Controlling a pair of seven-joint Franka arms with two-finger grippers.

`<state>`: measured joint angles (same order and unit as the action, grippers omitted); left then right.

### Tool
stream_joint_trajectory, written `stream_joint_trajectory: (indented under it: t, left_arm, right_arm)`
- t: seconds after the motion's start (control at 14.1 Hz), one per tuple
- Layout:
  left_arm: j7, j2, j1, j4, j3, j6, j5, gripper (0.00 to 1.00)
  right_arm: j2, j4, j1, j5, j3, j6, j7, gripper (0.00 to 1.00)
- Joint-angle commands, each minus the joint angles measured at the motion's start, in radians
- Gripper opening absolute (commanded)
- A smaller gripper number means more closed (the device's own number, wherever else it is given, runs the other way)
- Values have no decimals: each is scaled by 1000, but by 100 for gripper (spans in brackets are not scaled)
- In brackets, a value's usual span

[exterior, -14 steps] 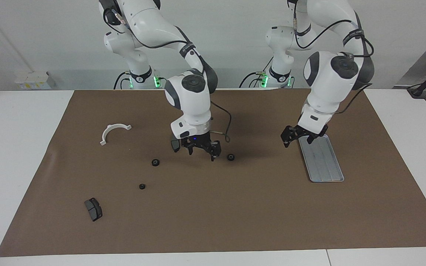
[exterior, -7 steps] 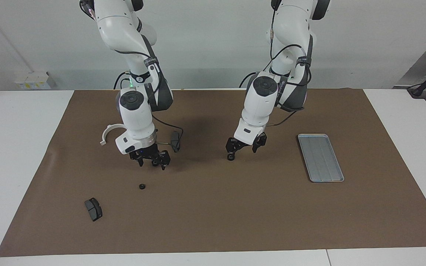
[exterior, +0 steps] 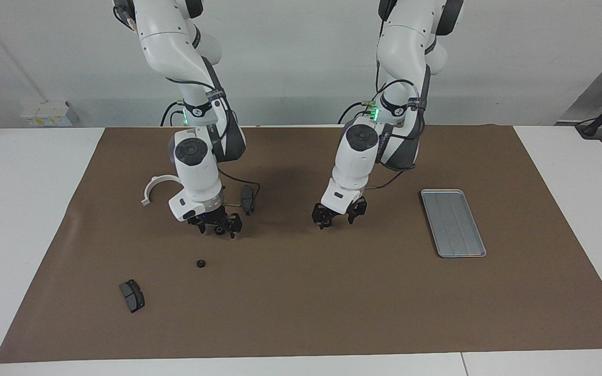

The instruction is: Pick bearing gear from pile to tray

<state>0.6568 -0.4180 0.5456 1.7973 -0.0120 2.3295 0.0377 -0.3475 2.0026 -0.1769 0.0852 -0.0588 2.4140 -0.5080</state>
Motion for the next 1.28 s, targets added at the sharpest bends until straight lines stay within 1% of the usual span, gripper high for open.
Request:
stream_joint_trajectory:
  t: [0.0,0.07,0.14,0.21,0.28,0.43,0.5,0.64,0.78,0.85,0.99,1.13,1.21]
  left_arm:
    - [-34,5,25,31,14,27,14,96]
    - [-40,8,30,40,14,28,14,95]
    - [-43,8,40,43,14,28,14,95]
    - [-45,10,43,48,14,25,14,94]
    - [-46,12,48,56,14,27,14,92]
    - [-49,12,48,65,11,28,14,90]
    - [-49,12,54,69,11,28,14,88]
    - [-51,12,62,76,11,30,14,86]
    - [-51,12,63,77,11,31,14,82]
    - [-51,10,69,77,11,33,14,80]
    - [-51,5,74,77,11,39,14,77]
    - [-51,4,74,77,11,40,14,72]
    - [-51,2,74,77,11,40,14,72]
  right_arm:
    - [21,41,11,-2,-10,13,20,100]
    - [22,42,8,-2,-10,5,19,95]
    - [24,47,7,-4,-12,-1,19,85]
    - [25,54,5,-4,-12,-1,19,81]
    - [28,56,5,-4,-12,-4,19,80]
    - [30,53,2,-4,-13,-35,22,60]
    - [30,53,4,-4,-13,-38,22,47]
    - [30,45,5,-4,-13,-44,20,24]
    - [33,41,10,-5,-13,-46,19,7]
    - [38,30,10,-5,-13,-47,19,4]
    - [47,-5,14,-5,-12,-74,19,3]
    - [47,-40,40,-5,-13,-93,20,3]
    - [47,-51,43,-5,-13,-95,20,3]
